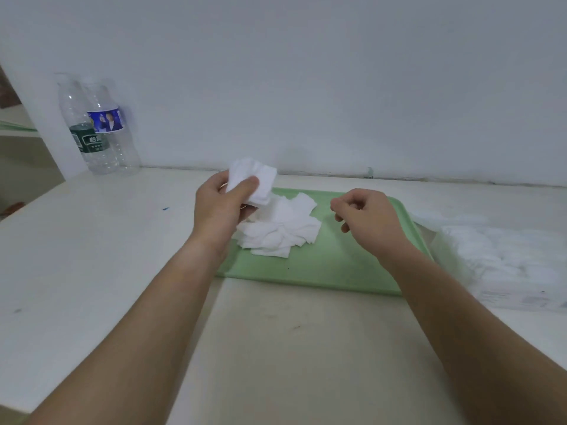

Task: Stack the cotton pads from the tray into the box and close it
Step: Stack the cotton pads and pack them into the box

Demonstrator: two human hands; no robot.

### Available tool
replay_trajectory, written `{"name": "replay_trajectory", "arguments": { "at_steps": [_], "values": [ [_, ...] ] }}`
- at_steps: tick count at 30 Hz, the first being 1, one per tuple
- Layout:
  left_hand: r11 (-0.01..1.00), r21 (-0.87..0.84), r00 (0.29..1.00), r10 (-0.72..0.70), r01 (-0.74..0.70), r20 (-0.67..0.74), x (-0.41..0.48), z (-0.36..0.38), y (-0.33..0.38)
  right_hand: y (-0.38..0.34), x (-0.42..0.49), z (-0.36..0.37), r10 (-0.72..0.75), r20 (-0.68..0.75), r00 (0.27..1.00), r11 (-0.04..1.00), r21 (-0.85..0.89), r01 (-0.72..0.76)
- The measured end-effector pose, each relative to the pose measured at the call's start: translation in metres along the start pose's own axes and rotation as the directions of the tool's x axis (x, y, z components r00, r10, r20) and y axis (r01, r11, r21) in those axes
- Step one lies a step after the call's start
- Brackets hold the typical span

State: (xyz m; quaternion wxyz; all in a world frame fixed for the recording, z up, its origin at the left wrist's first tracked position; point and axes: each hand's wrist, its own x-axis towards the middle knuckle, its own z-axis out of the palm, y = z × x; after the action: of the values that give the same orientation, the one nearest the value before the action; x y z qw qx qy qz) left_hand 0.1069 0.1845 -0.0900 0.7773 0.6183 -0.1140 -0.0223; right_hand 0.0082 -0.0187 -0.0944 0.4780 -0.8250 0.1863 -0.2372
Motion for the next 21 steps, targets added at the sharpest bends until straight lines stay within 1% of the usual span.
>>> {"name": "replay_trajectory", "arguments": {
  "at_steps": [2, 5, 7, 10, 14, 21],
  "values": [
    [1.000, -0.012, 0.999, -0.004, 0.004, -0.051, 0.003, -0.004, -0.001, 0.004, 0.008, -0.002, -0.061, 0.049, 0.997, 0.991, -0.113, 0.067],
    [1.000, -0.015, 0.998, -0.004, 0.003, -0.069, 0.003, -0.004, -0.003, 0.008, 0.015, 0.007, -0.148, 0.208, 0.967, 0.935, -0.290, 0.205],
    [1.000, -0.010, 0.998, 0.001, -0.002, -0.065, 0.002, -0.002, -0.004, 0.010, 0.019, 0.016, -0.160, 0.279, 0.947, 0.902, -0.348, 0.254],
    [1.000, -0.002, 0.998, 0.005, -0.005, -0.058, 0.001, 0.001, -0.005, 0.013, 0.024, 0.025, -0.122, 0.350, 0.929, 0.863, -0.425, 0.273],
    [1.000, 0.002, 0.998, 0.005, -0.005, -0.056, 0.001, 0.001, -0.005, 0.016, 0.031, 0.030, -0.113, 0.344, 0.932, 0.873, -0.413, 0.258],
    [1.000, 0.024, 1.000, 0.010, -0.010, -0.022, -0.001, 0.004, -0.008, 0.017, 0.038, 0.031, -0.146, 0.355, 0.923, 0.859, -0.417, 0.296]
  ]
}}
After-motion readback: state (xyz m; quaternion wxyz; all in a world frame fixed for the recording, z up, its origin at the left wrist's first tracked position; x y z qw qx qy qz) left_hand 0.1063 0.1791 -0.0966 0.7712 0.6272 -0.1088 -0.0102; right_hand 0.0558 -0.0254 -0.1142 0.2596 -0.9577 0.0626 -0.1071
